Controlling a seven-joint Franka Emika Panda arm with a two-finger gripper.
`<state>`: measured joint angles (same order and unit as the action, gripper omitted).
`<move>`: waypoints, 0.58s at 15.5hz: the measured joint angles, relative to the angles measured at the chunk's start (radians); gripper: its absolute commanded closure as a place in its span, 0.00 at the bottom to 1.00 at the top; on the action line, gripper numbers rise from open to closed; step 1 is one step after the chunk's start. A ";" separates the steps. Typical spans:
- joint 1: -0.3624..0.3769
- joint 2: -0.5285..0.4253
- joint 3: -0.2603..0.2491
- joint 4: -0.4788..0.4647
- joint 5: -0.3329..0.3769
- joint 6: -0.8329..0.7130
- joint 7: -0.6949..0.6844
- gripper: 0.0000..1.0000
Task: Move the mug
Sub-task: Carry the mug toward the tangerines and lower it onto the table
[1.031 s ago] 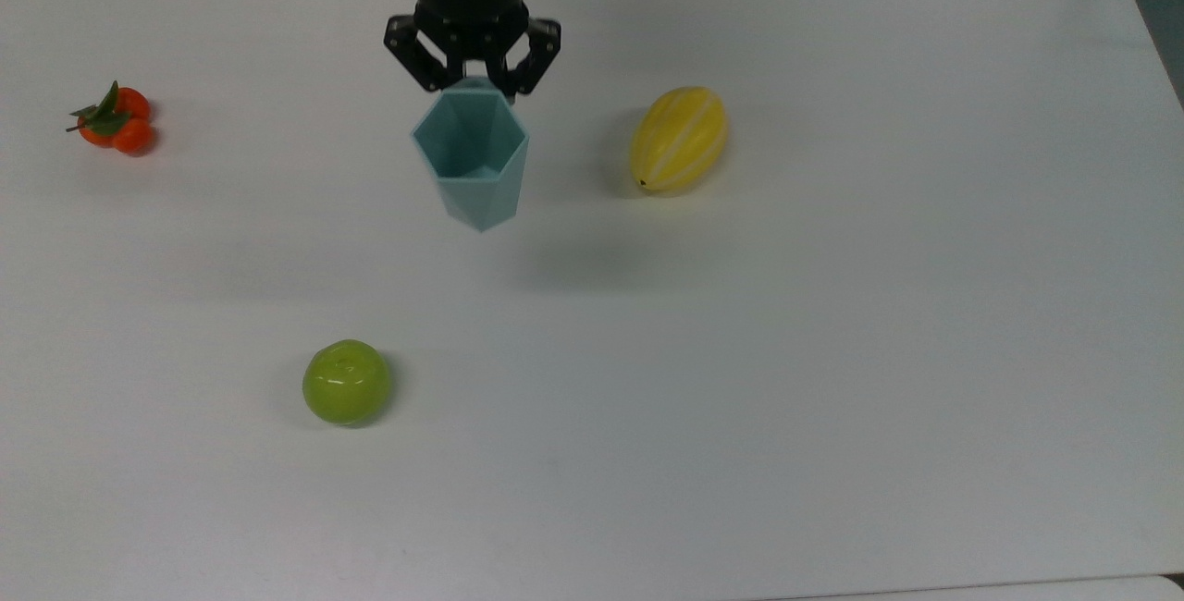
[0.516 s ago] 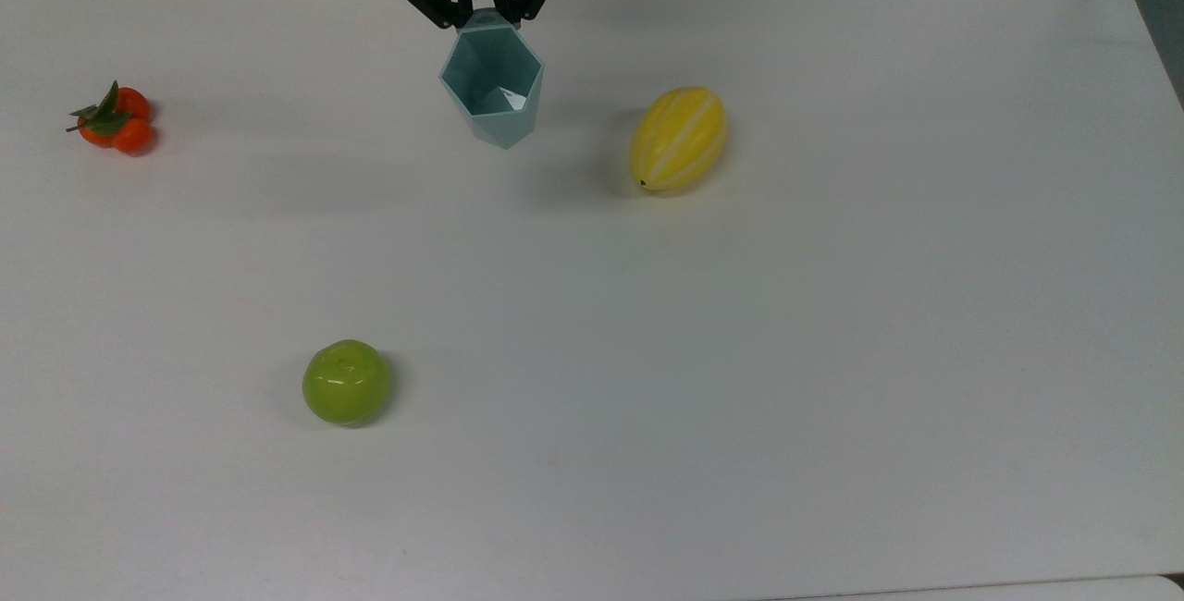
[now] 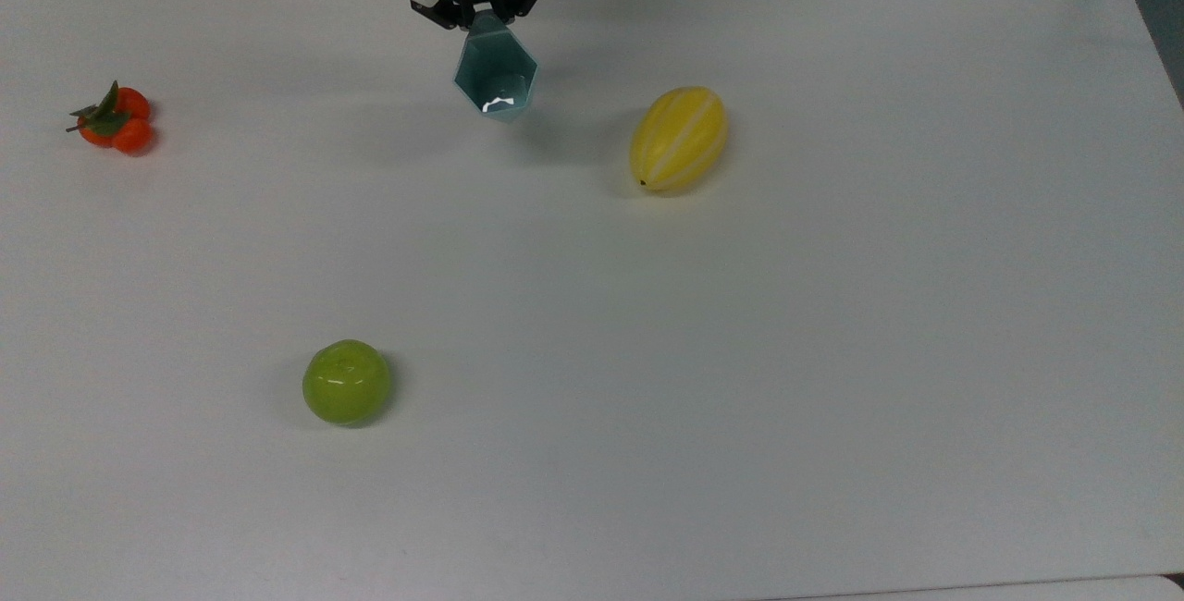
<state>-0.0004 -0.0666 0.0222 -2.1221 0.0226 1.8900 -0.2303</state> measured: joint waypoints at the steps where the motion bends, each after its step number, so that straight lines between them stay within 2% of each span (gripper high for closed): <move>1: -0.001 -0.006 -0.006 -0.030 -0.005 0.019 -0.004 0.99; 5: -0.016 -0.020 -0.019 -0.137 -0.036 0.120 -0.007 0.99; 9: -0.034 -0.037 -0.032 -0.197 -0.076 0.162 -0.016 0.99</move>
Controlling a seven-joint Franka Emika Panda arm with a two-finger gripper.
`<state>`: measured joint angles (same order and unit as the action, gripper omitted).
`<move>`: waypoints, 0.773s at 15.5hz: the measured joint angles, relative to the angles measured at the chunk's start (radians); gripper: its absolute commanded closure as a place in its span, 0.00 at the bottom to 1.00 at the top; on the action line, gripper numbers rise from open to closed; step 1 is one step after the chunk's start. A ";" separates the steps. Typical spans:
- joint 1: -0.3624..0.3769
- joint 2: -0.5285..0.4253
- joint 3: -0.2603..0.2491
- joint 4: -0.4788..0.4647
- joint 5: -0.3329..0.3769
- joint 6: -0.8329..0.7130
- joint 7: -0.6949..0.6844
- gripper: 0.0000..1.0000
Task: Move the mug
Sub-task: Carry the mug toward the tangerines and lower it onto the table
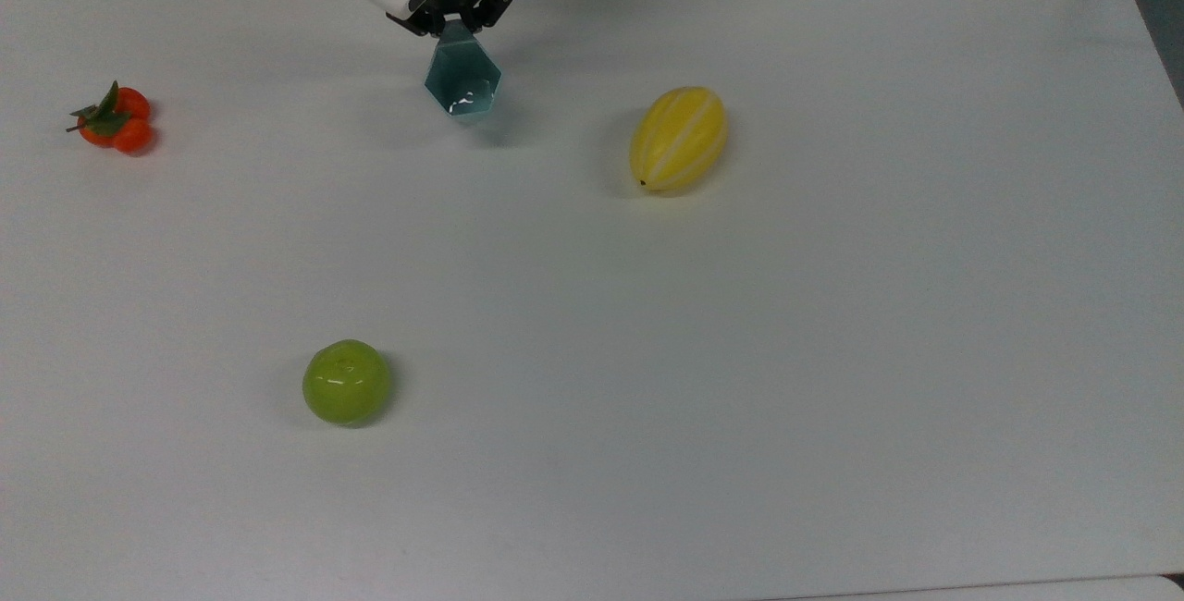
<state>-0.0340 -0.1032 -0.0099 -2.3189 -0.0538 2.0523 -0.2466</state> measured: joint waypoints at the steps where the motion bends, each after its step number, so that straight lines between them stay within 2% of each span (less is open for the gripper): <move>1: -0.004 -0.002 -0.003 -0.015 -0.004 0.028 0.000 0.99; 5: -0.005 -0.003 -0.031 -0.057 -0.006 0.144 -0.001 0.99; 9: -0.005 -0.005 -0.038 -0.092 -0.006 0.233 -0.001 0.98; 11: -0.005 -0.010 -0.038 -0.107 -0.006 0.262 -0.001 0.95; 12: -0.005 -0.013 -0.038 -0.112 -0.006 0.269 -0.001 0.90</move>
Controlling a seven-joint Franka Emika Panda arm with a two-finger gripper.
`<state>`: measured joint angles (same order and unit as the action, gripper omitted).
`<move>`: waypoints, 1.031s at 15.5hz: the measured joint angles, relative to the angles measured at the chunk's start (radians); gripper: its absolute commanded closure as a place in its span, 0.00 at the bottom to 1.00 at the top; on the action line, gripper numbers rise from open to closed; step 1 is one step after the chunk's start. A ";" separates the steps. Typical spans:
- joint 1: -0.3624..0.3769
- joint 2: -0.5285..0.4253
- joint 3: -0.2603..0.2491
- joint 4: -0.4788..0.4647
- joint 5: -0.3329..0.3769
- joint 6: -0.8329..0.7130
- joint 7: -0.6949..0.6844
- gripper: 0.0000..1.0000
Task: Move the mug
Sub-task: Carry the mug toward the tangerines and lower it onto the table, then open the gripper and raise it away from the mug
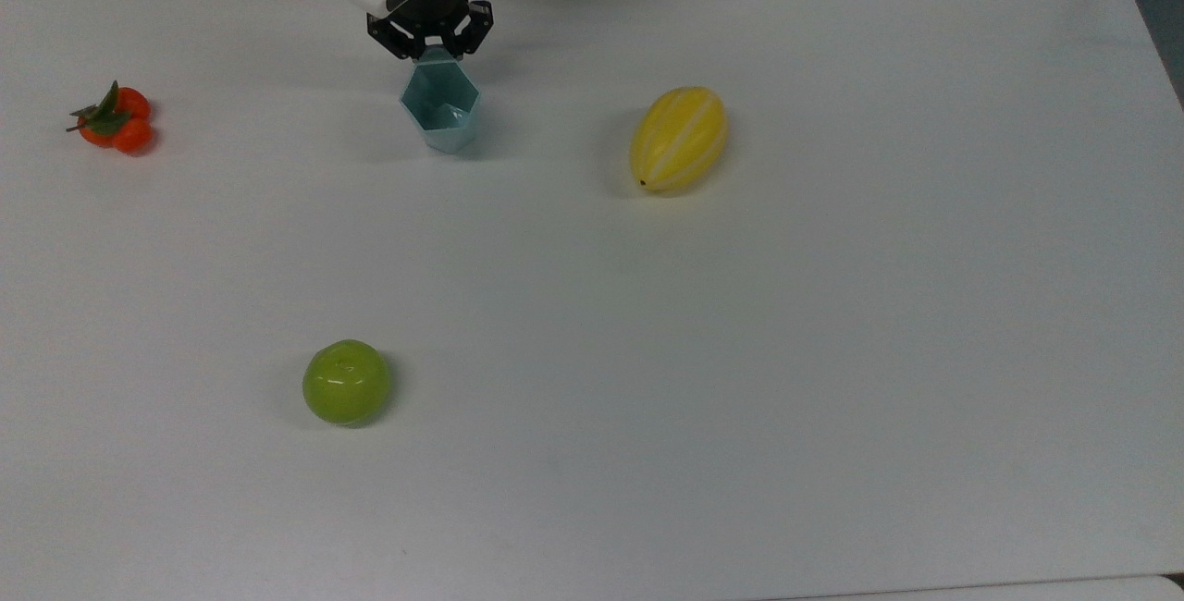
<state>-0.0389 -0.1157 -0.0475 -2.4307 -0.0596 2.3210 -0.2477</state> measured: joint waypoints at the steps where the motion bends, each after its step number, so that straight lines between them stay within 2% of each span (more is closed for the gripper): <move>1: 0.000 -0.002 0.000 -0.004 0.000 0.006 0.000 0.84; 3: 0.000 -0.004 0.000 -0.007 0.000 0.010 0.000 0.63; 6: 0.000 -0.001 0.000 -0.017 0.000 0.010 0.000 0.42; 7: 0.000 -0.001 0.000 -0.022 0.000 0.010 0.000 0.41; 9: 0.000 0.000 0.000 -0.026 0.000 0.010 0.000 0.27; 11: 0.000 0.000 0.000 -0.027 0.000 0.010 0.000 0.00; 16: 0.000 -0.001 -0.001 -0.027 0.000 0.009 0.000 0.00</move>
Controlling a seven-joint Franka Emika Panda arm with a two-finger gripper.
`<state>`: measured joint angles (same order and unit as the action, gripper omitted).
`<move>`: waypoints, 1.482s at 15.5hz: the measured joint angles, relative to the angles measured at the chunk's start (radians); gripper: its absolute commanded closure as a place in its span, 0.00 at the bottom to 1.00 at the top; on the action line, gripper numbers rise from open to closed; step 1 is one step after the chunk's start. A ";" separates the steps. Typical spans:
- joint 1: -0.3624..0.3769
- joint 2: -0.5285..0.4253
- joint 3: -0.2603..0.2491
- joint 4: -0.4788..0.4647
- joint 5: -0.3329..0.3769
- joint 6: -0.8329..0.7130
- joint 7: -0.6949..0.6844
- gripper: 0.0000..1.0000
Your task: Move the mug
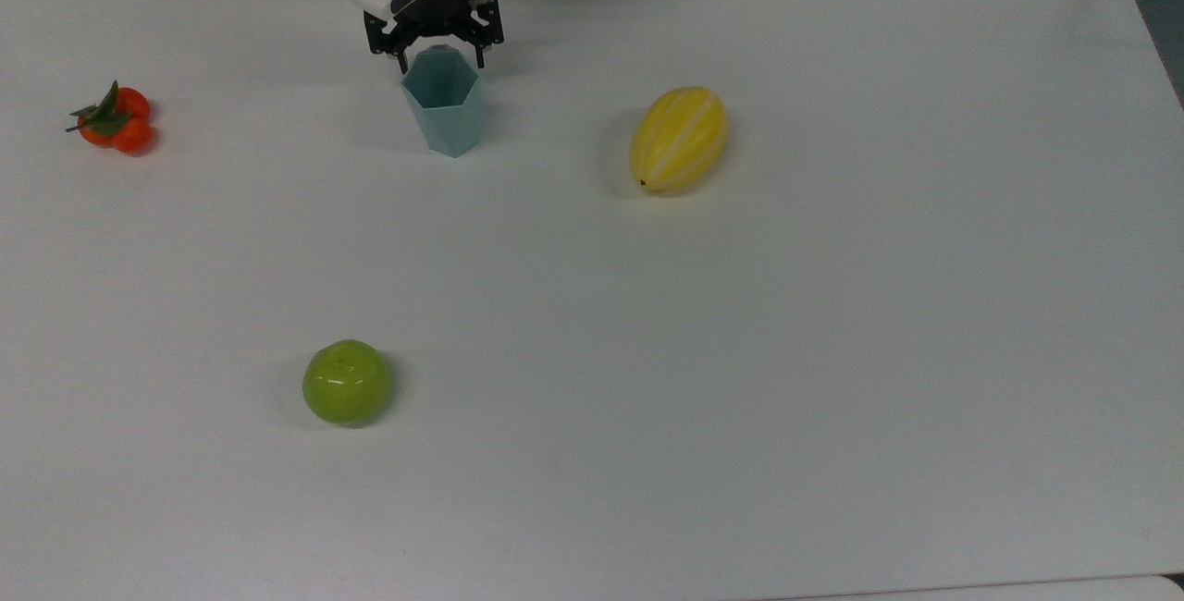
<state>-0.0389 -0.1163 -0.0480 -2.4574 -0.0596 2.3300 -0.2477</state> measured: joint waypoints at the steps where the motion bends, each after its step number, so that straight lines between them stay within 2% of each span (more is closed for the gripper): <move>1: 0.000 -0.001 0.000 0.001 0.000 -0.005 0.000 0.00; 3: 0.000 -0.005 0.000 0.026 0.000 -0.058 0.000 0.00; 5: 0.001 -0.014 0.000 0.095 0.000 -0.150 0.000 0.00; 8: 0.003 -0.033 0.000 0.287 0.006 -0.358 0.034 0.00; 11: 0.004 -0.045 0.000 0.488 0.084 -0.516 0.101 0.00; 14: 0.006 -0.048 0.014 0.623 0.137 -0.583 0.181 0.00; 19: 0.029 -0.037 0.094 0.732 0.140 -0.629 0.399 0.00; 21: 0.031 -0.028 0.103 0.753 0.139 -0.650 0.400 0.00; 23: 0.030 -0.013 0.102 0.758 0.136 -0.645 0.342 0.00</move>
<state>-0.0086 -0.1296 0.0543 -1.6994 0.0764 1.6846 0.0945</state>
